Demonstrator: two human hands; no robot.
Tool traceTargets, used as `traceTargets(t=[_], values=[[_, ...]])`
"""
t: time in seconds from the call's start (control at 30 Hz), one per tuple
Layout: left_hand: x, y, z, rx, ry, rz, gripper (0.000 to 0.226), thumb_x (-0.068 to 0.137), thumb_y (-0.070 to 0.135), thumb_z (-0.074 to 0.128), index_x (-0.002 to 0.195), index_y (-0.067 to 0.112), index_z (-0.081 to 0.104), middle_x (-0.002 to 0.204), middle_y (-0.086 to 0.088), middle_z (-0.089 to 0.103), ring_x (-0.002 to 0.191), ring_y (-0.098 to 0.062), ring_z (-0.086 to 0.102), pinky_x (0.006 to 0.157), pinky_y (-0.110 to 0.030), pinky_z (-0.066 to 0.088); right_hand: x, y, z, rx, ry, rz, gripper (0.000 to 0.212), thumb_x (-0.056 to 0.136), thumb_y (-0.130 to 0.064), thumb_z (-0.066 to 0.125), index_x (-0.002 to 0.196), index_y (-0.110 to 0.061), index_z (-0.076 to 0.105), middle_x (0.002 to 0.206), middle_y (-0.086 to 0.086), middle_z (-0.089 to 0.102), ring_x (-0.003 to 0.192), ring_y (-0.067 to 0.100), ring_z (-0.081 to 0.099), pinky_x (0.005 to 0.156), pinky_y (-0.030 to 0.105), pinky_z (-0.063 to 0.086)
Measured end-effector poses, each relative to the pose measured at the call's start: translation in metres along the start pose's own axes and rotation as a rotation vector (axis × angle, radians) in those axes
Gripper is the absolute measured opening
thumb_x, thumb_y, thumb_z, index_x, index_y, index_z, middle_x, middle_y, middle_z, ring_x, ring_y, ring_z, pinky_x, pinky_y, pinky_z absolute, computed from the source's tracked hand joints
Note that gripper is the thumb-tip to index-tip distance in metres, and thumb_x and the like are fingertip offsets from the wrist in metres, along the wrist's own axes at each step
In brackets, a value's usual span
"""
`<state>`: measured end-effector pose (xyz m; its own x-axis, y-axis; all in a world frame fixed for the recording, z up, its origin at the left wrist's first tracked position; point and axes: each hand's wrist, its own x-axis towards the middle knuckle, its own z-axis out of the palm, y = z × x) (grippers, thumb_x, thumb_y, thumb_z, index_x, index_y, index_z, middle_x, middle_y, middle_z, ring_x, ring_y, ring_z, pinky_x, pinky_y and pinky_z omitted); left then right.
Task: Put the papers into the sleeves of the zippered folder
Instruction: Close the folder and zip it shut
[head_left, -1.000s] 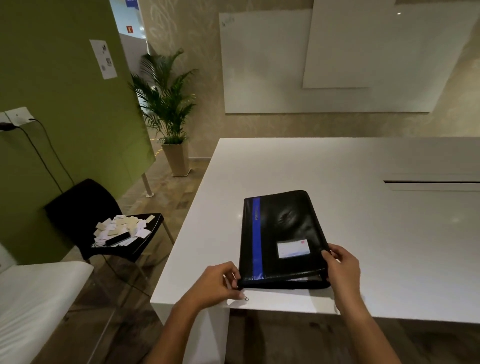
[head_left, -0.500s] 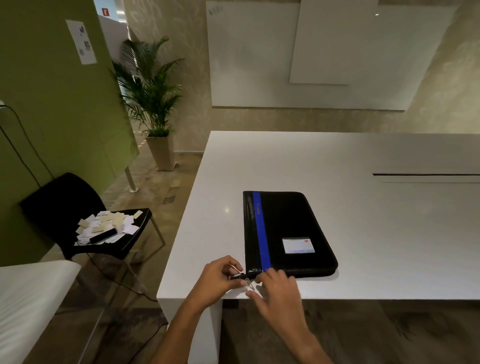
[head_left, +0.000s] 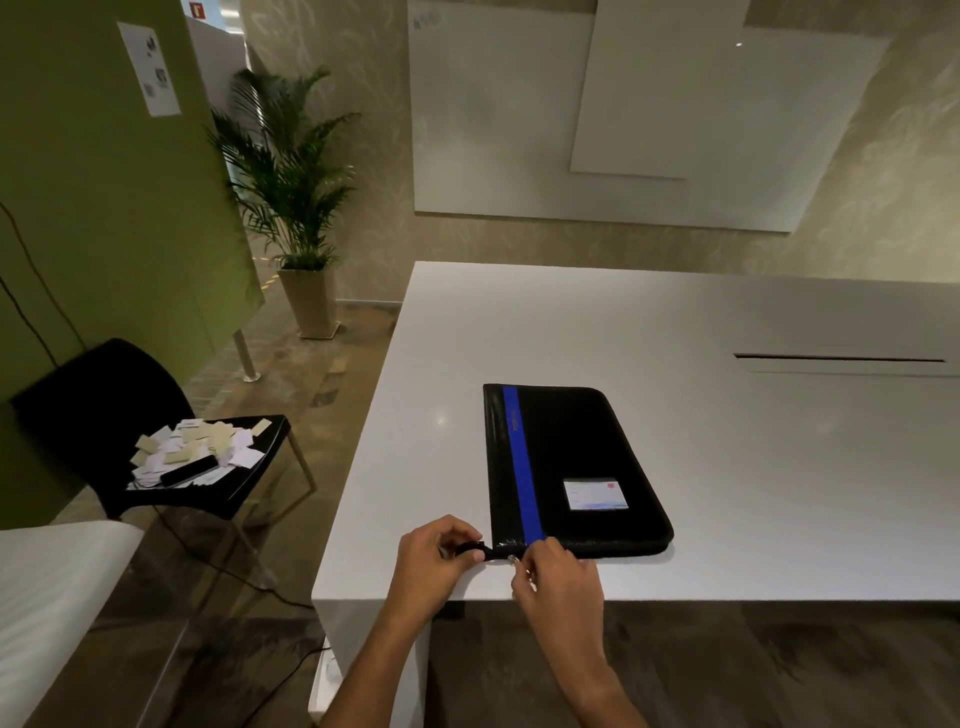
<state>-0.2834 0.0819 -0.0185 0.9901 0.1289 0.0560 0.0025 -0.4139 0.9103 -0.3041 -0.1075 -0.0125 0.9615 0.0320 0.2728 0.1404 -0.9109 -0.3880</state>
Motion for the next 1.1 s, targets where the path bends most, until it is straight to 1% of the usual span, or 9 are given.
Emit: traceTargets(t=[0.2,0.33,0.43,0.53,0.63,0.7,0.77,0.87,1.1], values=[[0.002,-0.003,-0.004,-0.024,0.121,-0.020,0.025,0.089,0.007,0.089,0.098,0.029,0.081,0.099,0.015,0.081,0.096,0.001,0.075,0.092,-0.019,0.062,0.000,0.058,-0.023,-0.007,0.183,0.082,0.031,0.075,-0.006,0.097,0.079,-0.015,0.068,0.069,-0.002,0.066,0.053,0.014,0.055,0.058,0.034,0.051],[0.005,0.004,0.008,0.251,0.136,0.005,0.024,0.094,0.014,0.083,0.107,0.034,0.077,0.110,0.011,0.073,0.106,-0.011,0.068,0.093,-0.025,0.060,-0.001,0.105,-0.036,-0.011,0.251,0.116,0.033,0.080,-0.006,0.094,0.080,-0.020,0.064,0.070,-0.005,0.064,0.052,0.011,0.051,0.062,0.033,0.045],[0.009,0.023,0.032,0.597,0.143,0.268,0.035,0.086,0.034,0.080,0.119,0.039,0.074,0.132,0.014,0.065,0.129,-0.015,0.053,0.104,-0.028,0.046,-0.002,0.113,-0.033,0.026,0.257,0.063,0.031,0.081,-0.003,0.093,0.084,-0.020,0.067,0.077,-0.003,0.068,0.057,0.010,0.054,0.063,0.031,0.048],[0.016,0.046,0.079,0.688,-0.067,0.533,0.063,0.090,0.057,0.067,0.149,0.036,0.061,0.163,0.010,0.050,0.157,-0.022,0.036,0.133,-0.049,0.027,-0.001,0.114,-0.028,0.069,0.258,0.051,0.029,0.083,-0.003,0.090,0.087,-0.020,0.067,0.081,-0.005,0.068,0.063,0.011,0.058,0.063,0.031,0.047],[0.026,0.060,0.122,0.817,-0.246,0.685,0.080,0.099,0.067,0.056,0.166,0.027,0.042,0.175,0.003,0.038,0.167,-0.025,0.025,0.137,-0.056,0.016,-0.002,0.120,-0.028,0.075,0.244,0.029,0.030,0.080,-0.004,0.094,0.087,-0.019,0.069,0.080,-0.004,0.070,0.062,0.012,0.062,0.060,0.033,0.051],[0.032,0.065,0.139,0.879,-0.249,0.737,0.079,0.103,0.066,0.054,0.167,0.021,0.041,0.173,-0.001,0.043,0.165,-0.025,0.032,0.136,-0.055,0.021,-0.002,0.128,-0.031,0.051,0.228,-0.013,0.034,0.072,-0.007,0.100,0.083,-0.017,0.070,0.072,-0.003,0.070,0.054,0.009,0.054,0.054,0.027,0.046],[0.035,0.066,0.146,0.910,-0.206,0.801,0.070,0.102,0.060,0.064,0.159,0.019,0.055,0.163,-0.001,0.057,0.155,-0.023,0.050,0.130,-0.050,0.037,0.000,0.139,-0.036,0.030,0.220,-0.047,0.037,0.067,-0.007,0.103,0.080,-0.015,0.068,0.065,-0.001,0.066,0.048,0.009,0.044,0.048,0.023,0.037],[0.033,0.062,0.152,0.922,-0.116,0.900,0.059,0.096,0.054,0.079,0.144,0.020,0.071,0.149,0.001,0.070,0.140,-0.020,0.066,0.111,-0.042,0.059,0.004,0.162,-0.046,0.042,0.230,-0.033,0.034,0.069,-0.006,0.102,0.081,-0.013,0.071,0.064,0.001,0.066,0.045,0.016,0.056,0.041,0.027,0.046],[0.031,0.057,0.162,0.958,-0.019,1.005,0.048,0.110,0.045,0.052,0.143,0.016,0.071,0.146,-0.005,0.071,0.139,-0.023,0.066,0.112,-0.042,0.058,0.037,0.204,-0.076,0.020,0.209,-0.063,0.026,0.082,-0.016,0.097,0.083,-0.014,0.070,0.067,0.000,0.068,0.048,0.016,0.060,0.040,0.033,0.054]])
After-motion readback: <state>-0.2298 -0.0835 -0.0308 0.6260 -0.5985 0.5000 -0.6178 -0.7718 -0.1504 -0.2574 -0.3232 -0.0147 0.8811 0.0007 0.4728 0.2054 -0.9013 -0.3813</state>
